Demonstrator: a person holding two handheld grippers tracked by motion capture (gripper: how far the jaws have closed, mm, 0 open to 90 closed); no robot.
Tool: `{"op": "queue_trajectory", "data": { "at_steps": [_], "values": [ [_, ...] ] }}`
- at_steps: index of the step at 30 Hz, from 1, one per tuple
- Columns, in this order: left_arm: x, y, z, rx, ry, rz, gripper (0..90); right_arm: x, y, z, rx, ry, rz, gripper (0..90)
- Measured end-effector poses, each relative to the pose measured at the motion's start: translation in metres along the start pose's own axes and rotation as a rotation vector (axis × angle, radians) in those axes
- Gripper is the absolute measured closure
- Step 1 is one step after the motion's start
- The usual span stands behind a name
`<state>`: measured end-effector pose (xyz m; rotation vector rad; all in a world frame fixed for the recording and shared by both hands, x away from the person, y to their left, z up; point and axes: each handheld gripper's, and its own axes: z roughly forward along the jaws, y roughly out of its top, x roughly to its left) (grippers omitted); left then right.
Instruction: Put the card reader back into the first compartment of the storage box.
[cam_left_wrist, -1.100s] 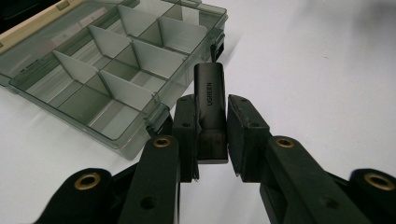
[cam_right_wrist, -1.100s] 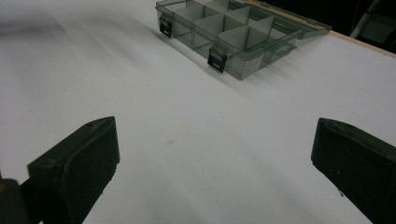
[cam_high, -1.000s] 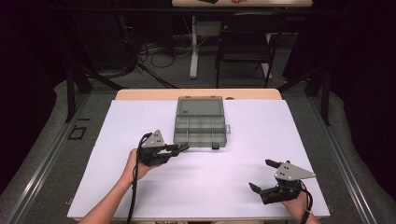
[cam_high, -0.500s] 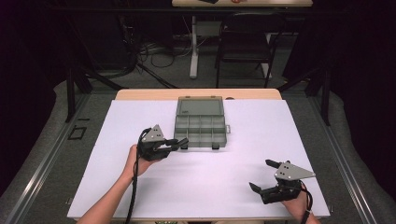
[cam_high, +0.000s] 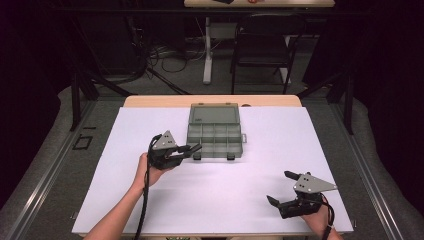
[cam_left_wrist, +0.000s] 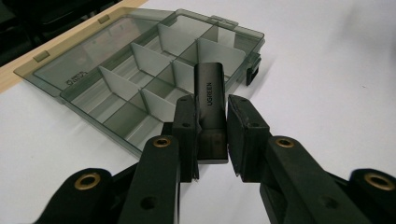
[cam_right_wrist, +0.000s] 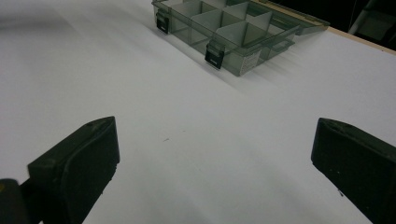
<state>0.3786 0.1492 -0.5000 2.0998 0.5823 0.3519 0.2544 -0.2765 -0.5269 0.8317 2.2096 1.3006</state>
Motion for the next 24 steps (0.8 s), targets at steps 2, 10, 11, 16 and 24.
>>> {"op": "queue_trajectory", "data": {
  "at_steps": [2, 10, 11, 16, 24],
  "values": [
    [0.001, 0.001, 0.000, 0.003, 0.004, 0.000, 74.4, 0.000, 0.000, 0.000, 0.002, -0.002, -0.003, 0.7],
    [0.002, 0.005, -0.001, -0.019, 0.041, -0.020, 74.3, -0.001, 0.000, 0.000, 0.003, -0.010, -0.005, 0.9],
    [0.002, 0.005, -0.001, -0.017, 0.042, -0.022, 74.3, 0.000, 0.000, 0.000, 0.003, -0.010, -0.002, 0.9],
    [0.005, 0.008, -0.002, -0.031, 0.063, -0.043, 74.3, -0.001, 0.000, 0.000, 0.006, -0.015, -0.009, 0.9],
    [0.008, 0.013, 0.000, -0.040, 0.098, -0.071, 74.3, 0.000, 0.001, 0.001, 0.008, -0.013, -0.006, 0.9]
  ]
}}
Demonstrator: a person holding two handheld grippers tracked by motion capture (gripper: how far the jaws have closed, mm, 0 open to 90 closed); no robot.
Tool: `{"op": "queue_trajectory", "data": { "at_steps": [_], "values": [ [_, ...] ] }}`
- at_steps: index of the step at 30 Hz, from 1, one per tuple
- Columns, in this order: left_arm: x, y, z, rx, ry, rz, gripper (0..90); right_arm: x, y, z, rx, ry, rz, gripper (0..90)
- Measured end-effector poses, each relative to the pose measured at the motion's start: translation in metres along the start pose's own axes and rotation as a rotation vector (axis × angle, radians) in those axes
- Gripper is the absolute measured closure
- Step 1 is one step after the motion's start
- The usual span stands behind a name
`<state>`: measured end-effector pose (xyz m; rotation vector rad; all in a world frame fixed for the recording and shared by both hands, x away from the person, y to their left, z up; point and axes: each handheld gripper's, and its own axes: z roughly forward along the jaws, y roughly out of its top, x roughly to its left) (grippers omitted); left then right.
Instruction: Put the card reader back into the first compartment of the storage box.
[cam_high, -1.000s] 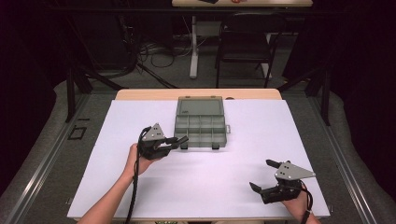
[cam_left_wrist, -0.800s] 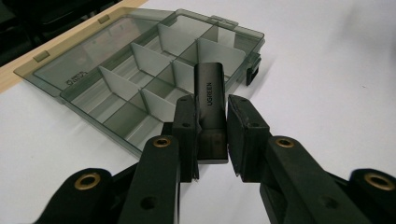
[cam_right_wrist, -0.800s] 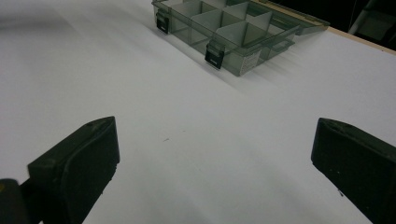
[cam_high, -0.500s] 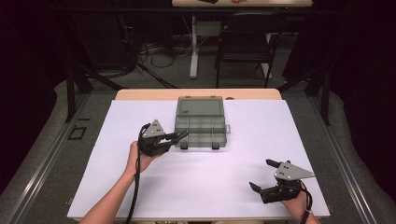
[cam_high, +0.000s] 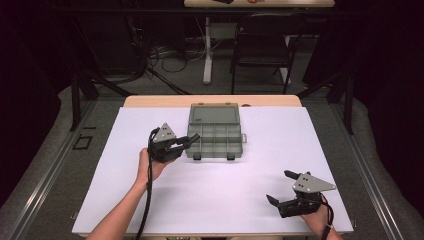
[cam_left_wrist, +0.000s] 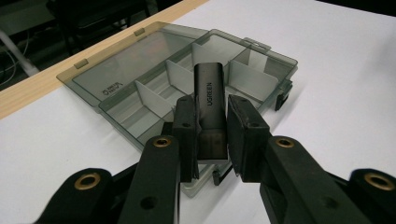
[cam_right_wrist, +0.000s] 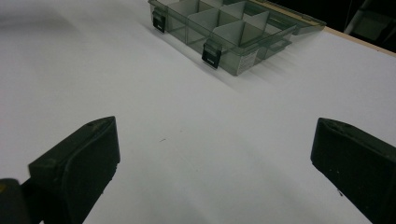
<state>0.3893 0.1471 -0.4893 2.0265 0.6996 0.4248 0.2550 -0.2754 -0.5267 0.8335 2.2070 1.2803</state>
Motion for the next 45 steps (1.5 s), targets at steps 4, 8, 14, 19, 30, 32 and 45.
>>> {"op": "queue_trajectory", "data": {
  "at_steps": [4, 8, 14, 19, 30, 32, 45],
  "values": [
    [0.001, 0.003, 0.002, -0.002, 0.017, -0.008, 74.4, 0.000, 0.000, 0.000, -0.005, -0.002, -0.001, 0.9],
    [0.004, 0.004, 0.005, -0.003, 0.032, -0.019, 74.3, -0.001, 0.000, 0.000, -0.003, -0.001, 0.000, 1.0],
    [0.007, 0.005, 0.009, 0.002, 0.055, -0.038, 74.3, -0.001, 0.000, 0.000, -0.001, 0.000, 0.001, 1.0],
    [0.009, 0.009, 0.012, -0.002, 0.074, -0.055, 74.3, -0.001, 0.000, -0.001, -0.002, -0.002, -0.001, 1.1],
    [0.015, 0.016, 0.021, -0.002, 0.104, -0.084, 74.4, -0.001, 0.000, -0.001, 0.000, -0.002, 0.000, 1.1],
    [0.016, 0.016, 0.023, -0.002, 0.109, -0.086, 74.3, -0.002, 0.000, -0.001, 0.000, -0.003, -0.001, 1.2],
    [0.021, 0.019, 0.029, 0.001, 0.131, -0.116, 74.4, -0.001, 0.001, -0.001, -0.006, -0.004, -0.002, 1.3]
  ]
}}
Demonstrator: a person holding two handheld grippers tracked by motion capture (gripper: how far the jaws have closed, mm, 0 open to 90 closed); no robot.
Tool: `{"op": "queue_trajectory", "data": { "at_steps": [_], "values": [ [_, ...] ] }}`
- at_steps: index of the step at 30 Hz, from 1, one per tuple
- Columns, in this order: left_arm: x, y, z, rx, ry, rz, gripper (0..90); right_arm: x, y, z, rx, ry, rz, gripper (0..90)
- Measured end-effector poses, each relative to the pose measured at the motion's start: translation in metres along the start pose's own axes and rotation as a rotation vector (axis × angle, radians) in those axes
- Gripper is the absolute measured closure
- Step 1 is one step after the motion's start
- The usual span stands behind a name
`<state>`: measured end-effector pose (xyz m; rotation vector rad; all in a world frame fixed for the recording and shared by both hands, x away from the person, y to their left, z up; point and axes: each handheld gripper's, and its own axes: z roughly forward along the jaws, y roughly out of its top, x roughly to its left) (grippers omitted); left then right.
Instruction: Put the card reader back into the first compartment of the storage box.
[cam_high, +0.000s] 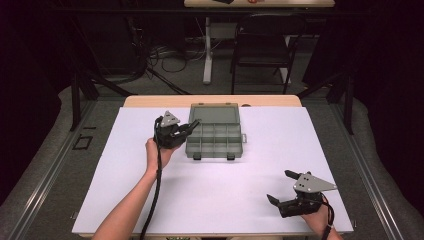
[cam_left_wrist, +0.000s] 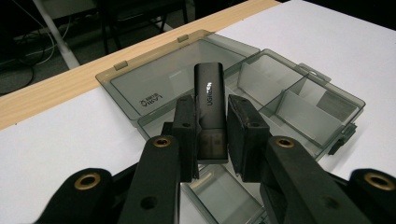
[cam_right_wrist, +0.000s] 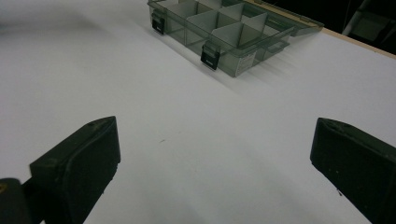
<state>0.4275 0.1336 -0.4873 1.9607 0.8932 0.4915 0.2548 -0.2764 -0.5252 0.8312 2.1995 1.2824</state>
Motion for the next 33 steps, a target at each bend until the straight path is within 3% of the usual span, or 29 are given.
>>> {"op": "queue_trajectory", "data": {
  "at_steps": [21, 33],
  "values": [
    [0.009, -0.002, 0.011, 0.016, 0.032, -0.073, 74.4, 0.000, 0.001, 0.000, 0.001, 0.000, 0.003, 1.3],
    [0.010, -0.002, 0.020, 0.023, 0.045, -0.084, 74.3, 0.000, 0.000, 0.000, 0.002, 0.002, 0.008, 1.4]
  ]
}}
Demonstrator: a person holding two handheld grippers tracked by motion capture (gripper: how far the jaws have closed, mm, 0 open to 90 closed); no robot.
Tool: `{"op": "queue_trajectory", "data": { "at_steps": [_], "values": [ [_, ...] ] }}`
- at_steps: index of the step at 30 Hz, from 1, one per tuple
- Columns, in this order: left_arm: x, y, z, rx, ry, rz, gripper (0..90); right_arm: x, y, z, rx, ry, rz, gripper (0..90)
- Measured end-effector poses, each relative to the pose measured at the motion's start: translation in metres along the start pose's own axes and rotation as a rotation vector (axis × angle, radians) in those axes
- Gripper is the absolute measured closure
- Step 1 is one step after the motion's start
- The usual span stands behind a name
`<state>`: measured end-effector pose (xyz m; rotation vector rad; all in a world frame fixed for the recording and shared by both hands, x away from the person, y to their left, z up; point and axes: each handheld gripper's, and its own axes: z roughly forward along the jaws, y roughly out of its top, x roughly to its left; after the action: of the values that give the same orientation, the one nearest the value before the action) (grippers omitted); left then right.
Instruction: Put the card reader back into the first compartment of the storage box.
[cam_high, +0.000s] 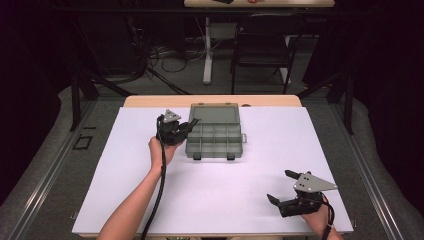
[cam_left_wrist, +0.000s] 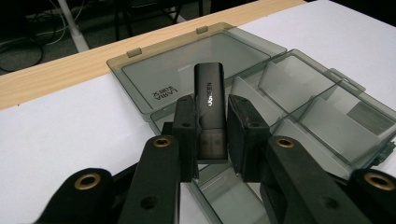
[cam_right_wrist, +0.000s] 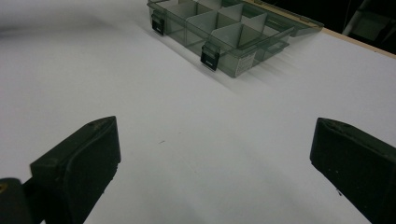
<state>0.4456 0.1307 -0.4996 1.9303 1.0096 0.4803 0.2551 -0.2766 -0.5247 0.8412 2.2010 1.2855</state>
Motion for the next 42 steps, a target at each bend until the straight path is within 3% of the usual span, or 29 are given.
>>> {"op": "queue_trajectory", "data": {
  "at_steps": [27, 42],
  "values": [
    [0.000, -0.004, 0.014, 0.032, 0.039, -0.073, 74.3, 0.000, 0.000, 0.000, -0.001, -0.001, -0.002, 1.4],
    [0.003, -0.007, 0.025, 0.066, 0.016, -0.048, 74.3, -0.001, 0.000, 0.000, -0.003, 0.002, -0.003, 1.5]
  ]
}}
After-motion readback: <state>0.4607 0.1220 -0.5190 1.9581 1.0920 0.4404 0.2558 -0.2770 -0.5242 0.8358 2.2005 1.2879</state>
